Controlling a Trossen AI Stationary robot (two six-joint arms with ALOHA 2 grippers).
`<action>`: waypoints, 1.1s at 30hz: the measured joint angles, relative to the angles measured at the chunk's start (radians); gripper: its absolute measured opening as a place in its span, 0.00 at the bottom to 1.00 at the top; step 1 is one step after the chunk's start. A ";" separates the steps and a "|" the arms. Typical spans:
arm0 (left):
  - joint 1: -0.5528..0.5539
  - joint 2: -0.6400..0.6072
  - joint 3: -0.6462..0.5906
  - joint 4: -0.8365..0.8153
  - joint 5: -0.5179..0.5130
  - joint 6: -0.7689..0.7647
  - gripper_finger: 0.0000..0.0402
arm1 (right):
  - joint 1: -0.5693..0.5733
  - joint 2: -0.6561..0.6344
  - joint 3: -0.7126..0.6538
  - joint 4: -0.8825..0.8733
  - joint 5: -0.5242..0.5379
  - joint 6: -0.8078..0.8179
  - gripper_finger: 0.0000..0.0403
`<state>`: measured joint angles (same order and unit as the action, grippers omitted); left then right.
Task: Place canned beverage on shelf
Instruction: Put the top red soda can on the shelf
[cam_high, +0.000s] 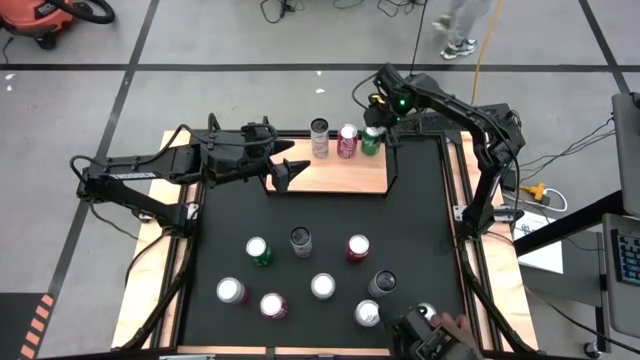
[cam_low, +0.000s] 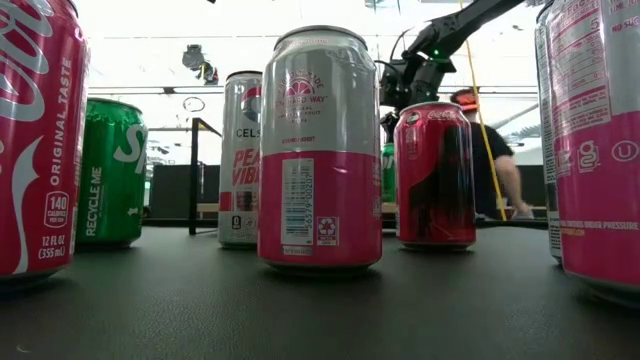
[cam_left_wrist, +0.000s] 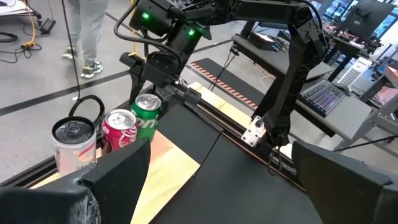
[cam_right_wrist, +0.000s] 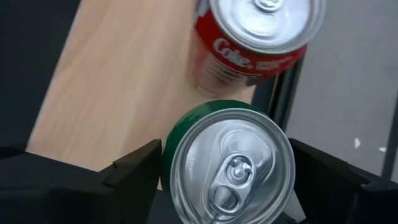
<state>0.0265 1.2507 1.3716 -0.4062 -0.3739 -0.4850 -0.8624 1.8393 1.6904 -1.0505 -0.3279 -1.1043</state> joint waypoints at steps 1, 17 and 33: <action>0.000 0.000 0.000 0.000 0.003 0.000 0.97 | 0.001 0.000 0.000 -0.008 -0.001 0.001 0.73; 0.000 0.000 0.000 0.000 0.007 0.002 0.97 | 0.024 -0.002 0.003 -0.033 0.037 -0.078 0.75; 0.000 0.000 0.000 0.000 0.031 0.000 0.97 | 0.052 -0.004 0.003 -0.033 0.069 -0.056 0.77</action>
<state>0.0265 1.2507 1.3716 -0.4065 -0.3428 -0.4847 -0.8101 1.8351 1.6936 -1.0833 -0.2587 -1.1599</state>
